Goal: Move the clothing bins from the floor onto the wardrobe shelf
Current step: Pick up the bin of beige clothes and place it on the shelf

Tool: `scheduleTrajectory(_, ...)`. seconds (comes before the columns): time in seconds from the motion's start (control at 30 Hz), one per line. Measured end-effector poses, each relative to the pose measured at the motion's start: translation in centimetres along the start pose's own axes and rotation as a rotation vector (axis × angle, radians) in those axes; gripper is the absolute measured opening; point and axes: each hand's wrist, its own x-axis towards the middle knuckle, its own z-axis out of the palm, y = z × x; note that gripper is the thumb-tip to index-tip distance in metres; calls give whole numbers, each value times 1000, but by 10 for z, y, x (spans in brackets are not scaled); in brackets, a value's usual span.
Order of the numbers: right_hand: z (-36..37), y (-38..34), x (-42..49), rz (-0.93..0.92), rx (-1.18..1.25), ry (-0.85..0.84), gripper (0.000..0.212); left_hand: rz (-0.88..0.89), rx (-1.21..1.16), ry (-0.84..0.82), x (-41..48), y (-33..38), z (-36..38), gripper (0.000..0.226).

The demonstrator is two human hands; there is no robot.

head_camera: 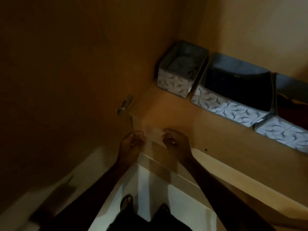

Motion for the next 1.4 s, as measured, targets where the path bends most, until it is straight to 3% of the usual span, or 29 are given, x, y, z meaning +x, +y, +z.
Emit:
scheduleTrajectory(0.1, 8, 4, -30, 65, 60, -167, 32, -94, 35, 108, -53, -15, -11, 35)
scheduleTrajectory(0.2, 14, 14, -61, 64, -2, -322, 34, -163, 77, 195, -110, -40, -18, 17)
scheduleTrajectory(0.33, 24, 29, -115, 39, -65, -600, 33, -301, -12, 444, -210, -78, -12, 21)
scheduleTrajectory(0.53, 52, 26, -194, -18, -143, -915, 37, -403, -104, 687, -345, -109, 1, 21)
scheduleTrajectory(0.63, 69, 18, -240, -85, -188, -1056, 34, -435, -135, 804, -410, -119, 7, 23)
scheduleTrajectory(0.8, 110, -4, -350, -250, -280, -1332, 32, -492, -229, 1177, -555, -146, 20, 23)
scheduleTrajectory(0.93, 130, -14, -427, -342, -310, -1470, 33, -531, -307, 1355, -643, -158, 36, 22)
scheduleTrajectory(1.07, 133, -18, -558, -444, -336, -1658, 32, -579, -364, 1569, -763, -172, 73, 23)
scheduleTrajectory(1.2, 126, -14, -649, -507, -355, -1794, 31, -646, -378, 1678, -841, -182, 103, 25)
scheduleTrajectory(1.4, 123, -13, -796, -727, -446, -2100, 32, -734, -556, 2003, -953, -202, 154, 23)
